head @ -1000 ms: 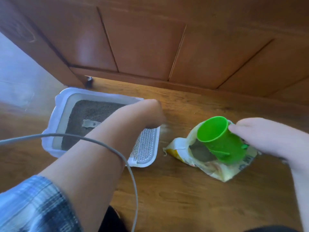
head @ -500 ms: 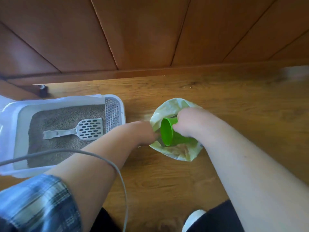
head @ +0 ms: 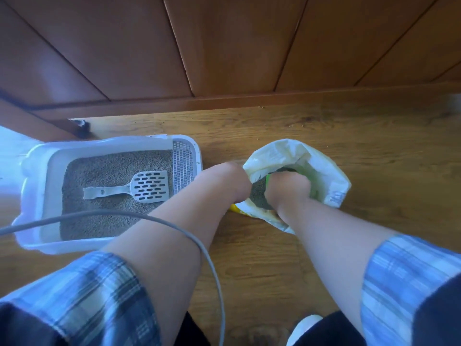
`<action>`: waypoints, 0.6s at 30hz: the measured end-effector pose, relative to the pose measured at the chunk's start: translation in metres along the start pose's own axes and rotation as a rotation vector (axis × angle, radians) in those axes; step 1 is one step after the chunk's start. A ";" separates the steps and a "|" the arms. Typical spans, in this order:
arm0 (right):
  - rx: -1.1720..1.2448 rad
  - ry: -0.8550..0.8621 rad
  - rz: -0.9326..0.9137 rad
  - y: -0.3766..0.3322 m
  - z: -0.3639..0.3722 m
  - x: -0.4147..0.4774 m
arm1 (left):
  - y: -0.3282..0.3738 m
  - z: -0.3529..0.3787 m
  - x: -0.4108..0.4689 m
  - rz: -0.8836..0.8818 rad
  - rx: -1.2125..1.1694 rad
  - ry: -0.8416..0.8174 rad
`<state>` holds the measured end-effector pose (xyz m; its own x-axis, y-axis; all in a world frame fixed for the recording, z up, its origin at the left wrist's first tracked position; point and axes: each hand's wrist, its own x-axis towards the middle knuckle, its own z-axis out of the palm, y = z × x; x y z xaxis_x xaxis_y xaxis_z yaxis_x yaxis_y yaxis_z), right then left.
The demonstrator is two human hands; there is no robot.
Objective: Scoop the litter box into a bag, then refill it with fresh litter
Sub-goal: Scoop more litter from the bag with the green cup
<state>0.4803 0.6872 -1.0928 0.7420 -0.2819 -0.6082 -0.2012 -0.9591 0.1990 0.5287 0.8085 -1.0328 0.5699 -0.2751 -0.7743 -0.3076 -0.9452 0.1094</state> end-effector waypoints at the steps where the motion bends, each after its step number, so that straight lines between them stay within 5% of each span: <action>1: -0.008 0.011 -0.021 -0.003 0.002 0.001 | 0.000 -0.001 -0.001 0.033 0.061 -0.020; 8: 0.036 -0.032 -0.161 -0.022 0.001 -0.001 | 0.000 -0.008 -0.011 0.252 0.438 -0.027; 18: 0.298 -0.223 -0.281 -0.039 -0.011 -0.003 | -0.010 -0.011 -0.025 0.170 0.290 -0.050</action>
<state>0.4923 0.7255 -1.0904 0.6448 0.0225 -0.7640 -0.2114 -0.9553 -0.2066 0.5259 0.8227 -1.0075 0.4559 -0.4091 -0.7904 -0.6031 -0.7951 0.0637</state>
